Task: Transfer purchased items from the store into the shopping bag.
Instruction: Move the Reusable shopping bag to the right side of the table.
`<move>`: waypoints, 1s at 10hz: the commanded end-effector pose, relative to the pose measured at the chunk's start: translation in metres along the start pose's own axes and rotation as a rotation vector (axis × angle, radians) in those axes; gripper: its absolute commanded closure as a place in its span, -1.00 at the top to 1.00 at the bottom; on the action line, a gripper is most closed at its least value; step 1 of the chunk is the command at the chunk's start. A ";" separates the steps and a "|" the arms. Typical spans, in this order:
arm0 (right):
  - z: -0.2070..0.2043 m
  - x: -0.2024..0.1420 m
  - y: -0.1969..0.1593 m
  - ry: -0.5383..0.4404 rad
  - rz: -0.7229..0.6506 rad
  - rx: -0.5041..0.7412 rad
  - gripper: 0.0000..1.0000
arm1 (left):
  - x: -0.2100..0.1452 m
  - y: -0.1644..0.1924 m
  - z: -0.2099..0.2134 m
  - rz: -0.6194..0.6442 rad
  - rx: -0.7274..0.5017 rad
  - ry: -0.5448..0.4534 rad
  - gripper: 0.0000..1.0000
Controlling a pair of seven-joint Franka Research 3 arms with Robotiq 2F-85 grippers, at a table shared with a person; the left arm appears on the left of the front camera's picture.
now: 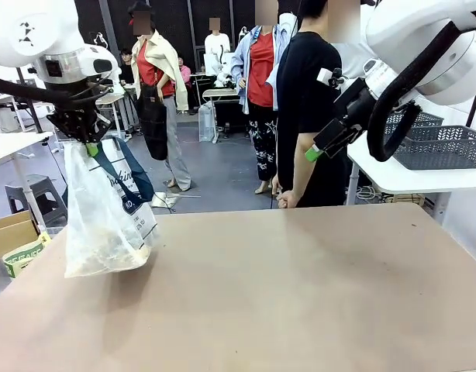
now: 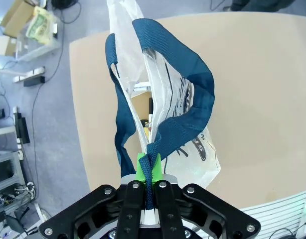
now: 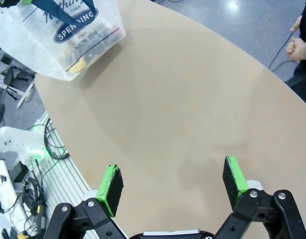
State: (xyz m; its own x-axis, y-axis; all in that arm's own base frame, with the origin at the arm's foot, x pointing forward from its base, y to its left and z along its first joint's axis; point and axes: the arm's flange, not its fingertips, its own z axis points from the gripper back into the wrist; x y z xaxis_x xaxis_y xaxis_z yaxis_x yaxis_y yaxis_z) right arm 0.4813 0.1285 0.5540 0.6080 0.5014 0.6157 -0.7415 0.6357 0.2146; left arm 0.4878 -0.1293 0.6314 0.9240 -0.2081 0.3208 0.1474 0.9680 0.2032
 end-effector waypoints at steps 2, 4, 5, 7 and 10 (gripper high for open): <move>0.001 0.002 0.001 0.014 -0.014 -0.001 1.00 | -0.014 0.033 0.006 0.000 0.021 -0.104 -1.00; 0.001 0.002 0.001 0.014 -0.014 -0.001 1.00 | -0.019 0.057 -0.003 0.045 0.053 -0.101 -1.00; 0.001 0.002 0.001 0.014 -0.014 -0.001 1.00 | -0.021 0.069 -0.012 0.042 0.065 -0.103 -1.00; 0.001 0.002 0.001 0.014 -0.014 -0.001 1.00 | -0.026 0.087 -0.030 0.025 0.094 -0.138 -1.00; 0.001 0.002 0.001 0.014 -0.014 -0.001 1.00 | -0.040 0.108 -0.052 0.048 0.121 -0.156 -1.00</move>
State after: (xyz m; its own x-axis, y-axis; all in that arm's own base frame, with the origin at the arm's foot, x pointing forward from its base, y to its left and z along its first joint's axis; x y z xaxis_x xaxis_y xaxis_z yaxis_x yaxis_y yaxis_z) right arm 0.4813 0.1285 0.5541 0.6080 0.5012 0.6158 -0.7415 0.6358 0.2146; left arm 0.4938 -0.0164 0.5876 0.8876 -0.1774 0.4250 0.0654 0.9621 0.2649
